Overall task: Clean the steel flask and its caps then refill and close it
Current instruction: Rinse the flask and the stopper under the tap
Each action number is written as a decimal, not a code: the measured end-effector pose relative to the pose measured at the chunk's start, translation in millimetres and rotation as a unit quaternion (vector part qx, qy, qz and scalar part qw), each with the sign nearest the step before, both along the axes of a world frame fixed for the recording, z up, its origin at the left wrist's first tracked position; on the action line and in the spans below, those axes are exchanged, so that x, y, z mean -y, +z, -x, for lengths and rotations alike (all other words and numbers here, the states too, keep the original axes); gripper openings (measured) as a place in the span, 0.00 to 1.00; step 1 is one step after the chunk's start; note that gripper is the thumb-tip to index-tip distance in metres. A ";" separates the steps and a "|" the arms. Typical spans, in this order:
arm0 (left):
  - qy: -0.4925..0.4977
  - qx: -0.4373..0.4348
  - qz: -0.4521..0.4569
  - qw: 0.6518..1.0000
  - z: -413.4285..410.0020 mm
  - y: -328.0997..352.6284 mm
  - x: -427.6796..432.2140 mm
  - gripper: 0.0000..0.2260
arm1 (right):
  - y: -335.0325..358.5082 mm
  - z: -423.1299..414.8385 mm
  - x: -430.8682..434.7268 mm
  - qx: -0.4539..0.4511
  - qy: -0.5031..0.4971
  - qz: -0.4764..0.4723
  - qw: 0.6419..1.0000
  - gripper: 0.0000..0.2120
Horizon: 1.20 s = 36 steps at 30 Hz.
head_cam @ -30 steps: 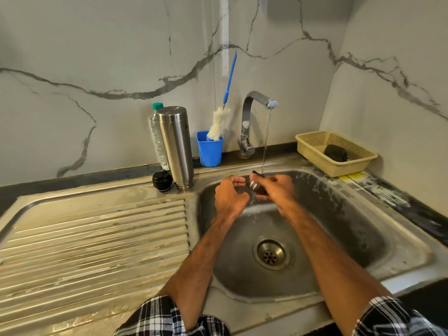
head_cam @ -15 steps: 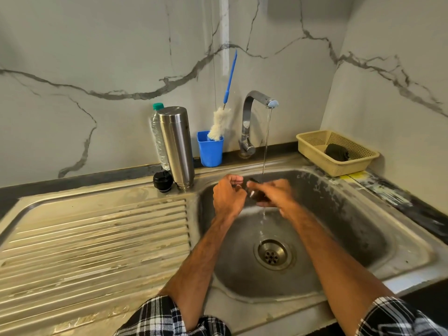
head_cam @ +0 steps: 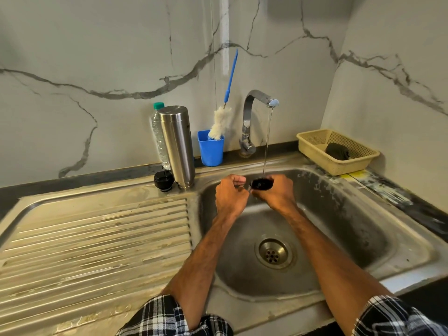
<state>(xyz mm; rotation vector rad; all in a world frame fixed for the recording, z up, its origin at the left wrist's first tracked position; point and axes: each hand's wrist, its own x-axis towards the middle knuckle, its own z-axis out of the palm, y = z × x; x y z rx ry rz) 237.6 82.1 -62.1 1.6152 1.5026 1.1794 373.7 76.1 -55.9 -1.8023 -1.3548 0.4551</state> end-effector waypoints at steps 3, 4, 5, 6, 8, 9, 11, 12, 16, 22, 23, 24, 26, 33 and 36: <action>-0.001 -0.003 0.000 1.000 0.7 0.2 -0.2 0.16 | 3.2 0.7 -2.1 -0.015 -0.006 -0.053 0.998 0.23; 0.000 -0.003 0.000 1.000 1.1 0.1 -0.6 0.15 | 4.8 2.5 -1.3 -0.035 0.009 -0.030 0.999 0.21; 0.000 -0.005 -0.001 1.000 0.9 0.3 -0.3 0.15 | 3.8 2.9 0.0 -0.072 0.016 0.017 0.997 0.19; 0.001 -0.005 -0.002 1.000 0.6 0.1 -0.6 0.14 | 3.0 2.8 2.0 -0.138 0.016 0.064 0.988 0.18; 0.006 0.000 -0.003 1.000 0.3 0.6 -0.6 0.11 | 3.5 -0.8 6.2 -0.350 0.020 0.117 0.929 0.20; 0.008 0.006 -0.004 1.000 0.1 2.0 -0.1 0.10 | 7.5 -2.5 8.4 -0.448 0.034 0.134 0.883 0.20; -0.001 0.018 -0.007 1.000 -1.0 3.9 1.0 0.10 | 15.3 -5.7 12.1 -0.561 0.052 0.161 0.810 0.19; -0.011 0.022 -0.010 1.000 -1.8 3.4 1.7 0.10 | 17.1 -6.0 13.3 -0.579 0.055 0.171 0.795 0.18; -0.046 0.029 -0.025 0.998 -3.4 4.1 4.0 0.12 | 16.5 -1.5 11.6 -0.587 0.070 0.192 0.783 0.19; -0.086 -0.017 -0.022 0.996 -0.5 -2.2 1.0 0.22 | 9.5 -3.4 7.1 -0.500 0.083 0.211 0.836 0.22; -0.085 -0.021 -0.020 0.996 -0.7 -2.3 0.0 0.22 | 9.9 -3.8 6.8 -0.481 0.078 0.205 0.849 0.20; -0.085 -0.022 -0.016 0.996 -0.5 -1.9 -0.8 0.22 | 11.2 -4.6 6.8 -0.461 0.068 0.190 0.864 0.18; -0.092 -0.017 -0.015 0.995 -0.8 1.8 -1.2 0.19 | 12.3 -9.6 4.1 -0.439 0.055 0.142 0.886 0.16; -0.111 0.067 0.042 0.991 -17.4 9.4 -2.0 0.09 | 10.1 -14.3 6.6 -0.373 0.100 0.053 0.921 0.10; -0.127 0.143 0.131 0.973 -40.8 17.4 -9.9 0.09 | 10.4 -12.7 7.7 -0.329 0.059 -0.030 0.942 0.03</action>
